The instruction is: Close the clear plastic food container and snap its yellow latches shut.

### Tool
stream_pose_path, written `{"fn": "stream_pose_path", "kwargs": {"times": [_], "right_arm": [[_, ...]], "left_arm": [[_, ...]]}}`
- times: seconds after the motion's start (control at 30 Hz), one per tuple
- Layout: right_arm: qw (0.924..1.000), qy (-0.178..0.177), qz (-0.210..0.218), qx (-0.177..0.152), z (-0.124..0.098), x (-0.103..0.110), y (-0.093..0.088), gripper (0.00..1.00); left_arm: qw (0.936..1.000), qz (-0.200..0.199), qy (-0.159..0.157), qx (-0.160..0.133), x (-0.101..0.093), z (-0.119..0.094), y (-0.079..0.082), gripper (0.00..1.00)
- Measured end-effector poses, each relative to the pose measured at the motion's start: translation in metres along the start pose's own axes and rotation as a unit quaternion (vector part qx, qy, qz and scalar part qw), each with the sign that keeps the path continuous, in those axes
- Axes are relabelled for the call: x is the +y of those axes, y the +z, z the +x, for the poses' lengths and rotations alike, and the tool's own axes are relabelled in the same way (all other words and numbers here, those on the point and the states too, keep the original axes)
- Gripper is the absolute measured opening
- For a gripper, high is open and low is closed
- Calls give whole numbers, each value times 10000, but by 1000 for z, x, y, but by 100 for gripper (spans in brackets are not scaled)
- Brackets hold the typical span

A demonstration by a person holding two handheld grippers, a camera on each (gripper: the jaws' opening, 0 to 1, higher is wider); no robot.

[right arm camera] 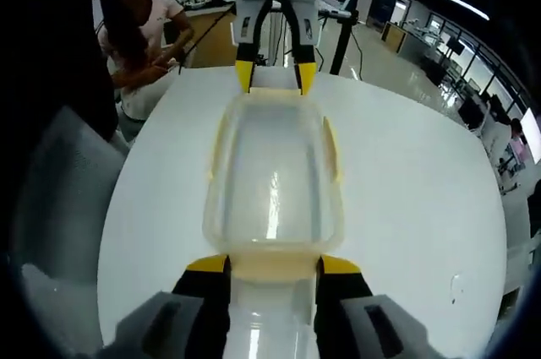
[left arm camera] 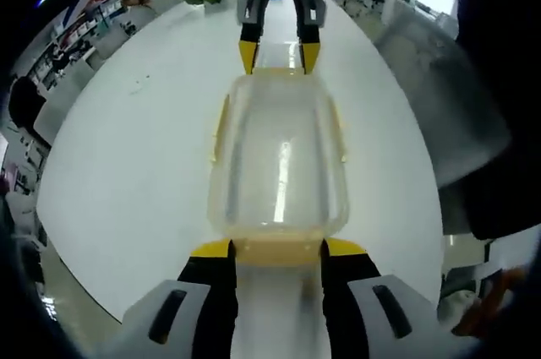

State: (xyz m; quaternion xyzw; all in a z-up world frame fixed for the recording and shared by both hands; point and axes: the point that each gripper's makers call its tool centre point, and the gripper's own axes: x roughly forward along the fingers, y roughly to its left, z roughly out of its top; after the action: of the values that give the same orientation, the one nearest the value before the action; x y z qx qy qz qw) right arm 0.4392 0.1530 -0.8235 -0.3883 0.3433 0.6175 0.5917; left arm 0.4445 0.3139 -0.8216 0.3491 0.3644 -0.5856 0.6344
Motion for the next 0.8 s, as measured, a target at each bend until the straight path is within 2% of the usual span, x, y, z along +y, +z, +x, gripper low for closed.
{"fn": "stream_pose_path", "kwargs": {"times": [0.1,0.27,0.4,0.6,0.8], "right_arm": [[10000,-13,42,-66,-8,0,4,36],[10000,-62,40,33,-16,3,3,36],[9998,-124,8,122,-20,5,3,36],[9998,-178,114,49,-31,10,4,36],[9997,-227,5,20,-41,14,3,36]], "left_arm": [[10000,62,57,5,-1,-6,4,36],[9998,111,148,-90,-4,-13,14,36],[9997,180,178,-56,-4,-15,18,36],[9993,290,235,31,-8,-23,27,36],[9990,248,334,155,-13,-23,31,36]]}}
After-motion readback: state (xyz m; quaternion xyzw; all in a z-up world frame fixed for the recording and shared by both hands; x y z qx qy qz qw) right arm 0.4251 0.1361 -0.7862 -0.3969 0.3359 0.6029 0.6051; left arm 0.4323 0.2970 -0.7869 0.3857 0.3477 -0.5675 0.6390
